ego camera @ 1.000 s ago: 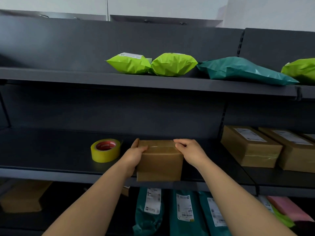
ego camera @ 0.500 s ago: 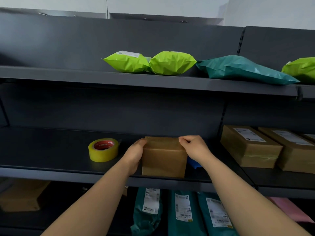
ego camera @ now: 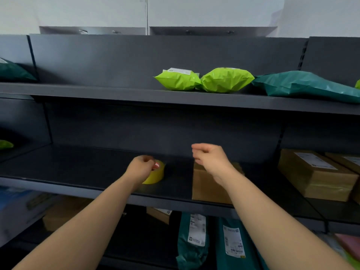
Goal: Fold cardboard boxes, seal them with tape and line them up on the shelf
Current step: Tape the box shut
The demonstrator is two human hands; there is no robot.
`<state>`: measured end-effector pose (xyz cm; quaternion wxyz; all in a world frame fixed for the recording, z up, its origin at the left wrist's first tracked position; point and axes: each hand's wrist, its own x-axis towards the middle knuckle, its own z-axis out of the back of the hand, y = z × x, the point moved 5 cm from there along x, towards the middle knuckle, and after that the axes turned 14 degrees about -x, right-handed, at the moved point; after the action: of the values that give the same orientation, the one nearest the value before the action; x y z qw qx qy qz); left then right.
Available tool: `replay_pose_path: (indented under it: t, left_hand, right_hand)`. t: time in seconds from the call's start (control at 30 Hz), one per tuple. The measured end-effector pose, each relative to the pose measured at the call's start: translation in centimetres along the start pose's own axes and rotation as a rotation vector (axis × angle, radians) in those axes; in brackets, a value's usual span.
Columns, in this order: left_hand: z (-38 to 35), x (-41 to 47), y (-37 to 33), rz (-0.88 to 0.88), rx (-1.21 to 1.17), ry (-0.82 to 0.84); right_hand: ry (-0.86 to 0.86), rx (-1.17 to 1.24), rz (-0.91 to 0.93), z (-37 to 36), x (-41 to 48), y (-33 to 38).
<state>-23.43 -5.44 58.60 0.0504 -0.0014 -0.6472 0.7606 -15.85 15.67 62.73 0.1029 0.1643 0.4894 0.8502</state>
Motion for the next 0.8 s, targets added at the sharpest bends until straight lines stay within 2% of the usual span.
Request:
replay_pose_path:
  t: [0.2, 0.5, 0.7, 0.8]
  left_hand:
    - [1.8, 1.8, 1.9, -0.056, 0.315, 0.105]
    - [1.1, 7.3, 6.9, -0.053, 0.701, 0.189]
    - [2.0, 3.6, 6.5, -0.222, 0.414, 0.146]
    - [2.2, -0.4, 5.6, -0.242, 0.168, 0.124]
  right_hand:
    - [0.129, 0.142, -0.142, -7.8, 0.7, -0.9]
    - [0.122, 0.280, -0.362, -12.2, 1.8, -4.9]
    - [0.124, 0.333, -0.417, -13.7, 1.4, -6.7]
    - [0.142, 0.372, -0.424, -13.8, 0.4, -6.4]
